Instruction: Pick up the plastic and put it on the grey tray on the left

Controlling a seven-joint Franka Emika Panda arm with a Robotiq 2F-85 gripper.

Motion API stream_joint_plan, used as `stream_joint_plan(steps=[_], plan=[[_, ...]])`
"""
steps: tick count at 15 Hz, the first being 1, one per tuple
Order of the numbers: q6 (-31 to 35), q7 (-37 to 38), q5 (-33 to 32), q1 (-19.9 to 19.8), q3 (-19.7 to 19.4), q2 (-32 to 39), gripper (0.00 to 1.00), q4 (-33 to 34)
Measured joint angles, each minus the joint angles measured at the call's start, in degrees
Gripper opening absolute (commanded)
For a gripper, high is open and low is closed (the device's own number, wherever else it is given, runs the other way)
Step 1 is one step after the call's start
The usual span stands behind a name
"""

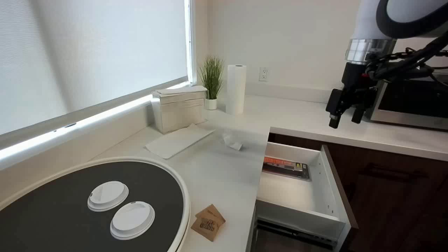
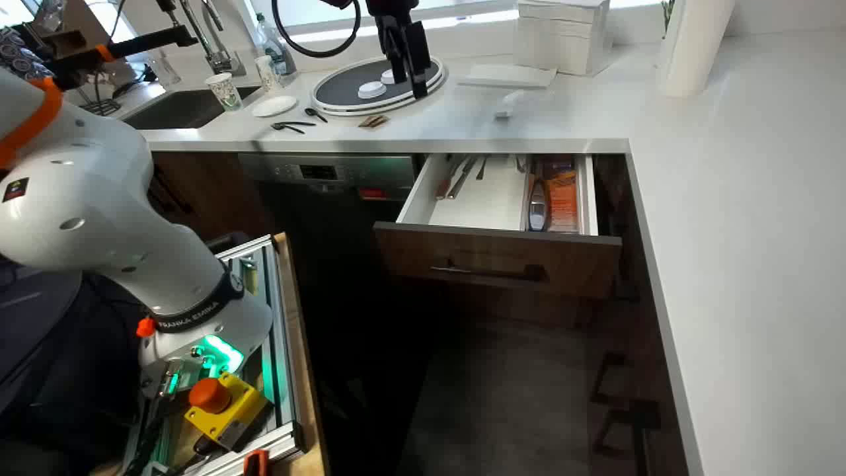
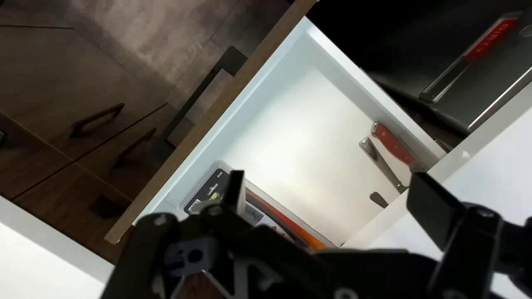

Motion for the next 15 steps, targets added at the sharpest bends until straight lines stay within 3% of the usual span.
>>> stream_joint_plan(steps=[9,15], plan=[[1.6,-1.4,0.0,0.9,0.0,1.1,1.00,1.0],[10.1,-6.7,0.1,4.0,0.6,15.2,1.00,11.5]])
